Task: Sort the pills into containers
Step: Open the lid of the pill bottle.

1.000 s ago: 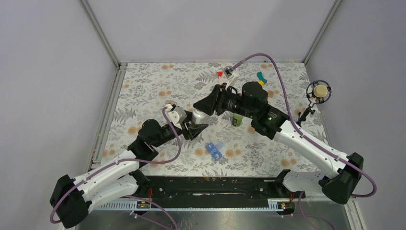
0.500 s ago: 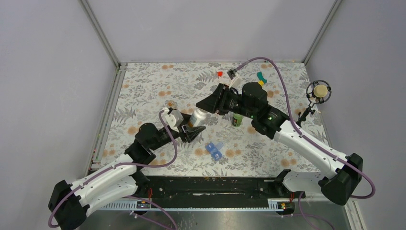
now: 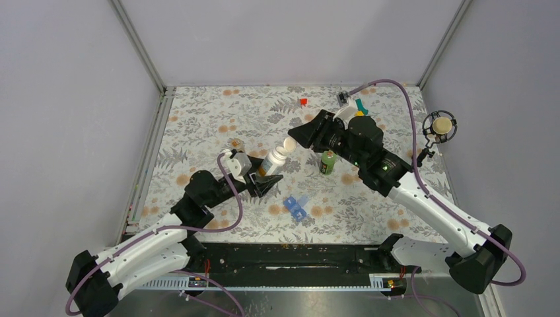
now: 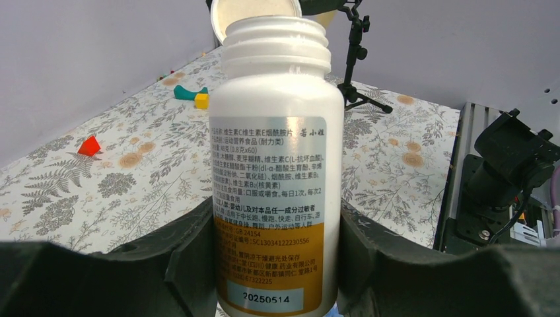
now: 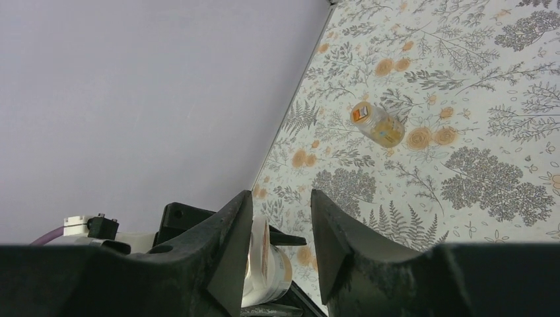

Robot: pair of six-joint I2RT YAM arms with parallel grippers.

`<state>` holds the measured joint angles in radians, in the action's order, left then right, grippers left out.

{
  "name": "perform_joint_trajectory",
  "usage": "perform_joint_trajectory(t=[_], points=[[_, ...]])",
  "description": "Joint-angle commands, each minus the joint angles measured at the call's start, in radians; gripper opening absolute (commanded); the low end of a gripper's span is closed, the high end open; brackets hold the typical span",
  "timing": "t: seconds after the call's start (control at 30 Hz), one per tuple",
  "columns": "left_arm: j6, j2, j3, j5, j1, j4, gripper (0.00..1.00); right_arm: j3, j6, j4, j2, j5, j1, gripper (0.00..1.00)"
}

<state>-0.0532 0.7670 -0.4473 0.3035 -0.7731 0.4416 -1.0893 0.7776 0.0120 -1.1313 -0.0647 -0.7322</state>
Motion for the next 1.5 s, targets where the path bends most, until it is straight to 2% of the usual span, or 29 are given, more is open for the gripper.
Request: perform_joint_trajectory(t=[0.0,0.07,0.2,0.37,0.4,0.43,0.57,0.7,0.93,1.17,1.47], points=[[0.005,-0.020,-0.003,0.007,-0.002,0.080,0.00,0.017,-0.025,0.023,0.032,0.048,0.004,0.44],[0.002,-0.021,-0.002,0.000,-0.003,0.085,0.00,0.021,-0.034,0.020,0.032,0.043,0.004,0.41],[-0.004,-0.023,-0.001,-0.012,-0.002,0.101,0.00,0.033,-0.040,0.016,0.023,0.021,0.004,0.29],[-0.009,-0.024,0.000,-0.030,-0.002,0.117,0.00,0.058,-0.033,0.032,0.025,-0.001,0.003,0.28],[-0.011,-0.023,0.002,-0.034,-0.002,0.121,0.00,0.062,-0.033,0.036,0.027,-0.005,0.004,0.29],[-0.013,-0.024,0.002,-0.038,-0.003,0.129,0.00,0.064,-0.032,0.037,0.028,-0.010,0.004,0.36],[-0.016,-0.016,0.002,-0.044,-0.003,0.135,0.00,0.074,-0.033,0.053,0.055,-0.018,0.004,0.68],[-0.016,-0.009,0.003,-0.051,-0.003,0.133,0.00,0.081,-0.017,0.075,0.098,-0.012,0.004,0.83],[-0.022,0.010,-0.014,-0.070,-0.003,0.131,0.00,0.107,-0.018,0.159,0.123,-0.131,0.005,0.92],[-0.032,0.035,-0.045,-0.082,-0.002,0.112,0.00,0.101,-0.095,0.139,0.084,-0.250,-0.002,0.96],[-0.047,0.066,-0.063,-0.072,-0.002,0.108,0.00,0.052,-0.173,0.071,0.012,-0.189,-0.067,0.98]])
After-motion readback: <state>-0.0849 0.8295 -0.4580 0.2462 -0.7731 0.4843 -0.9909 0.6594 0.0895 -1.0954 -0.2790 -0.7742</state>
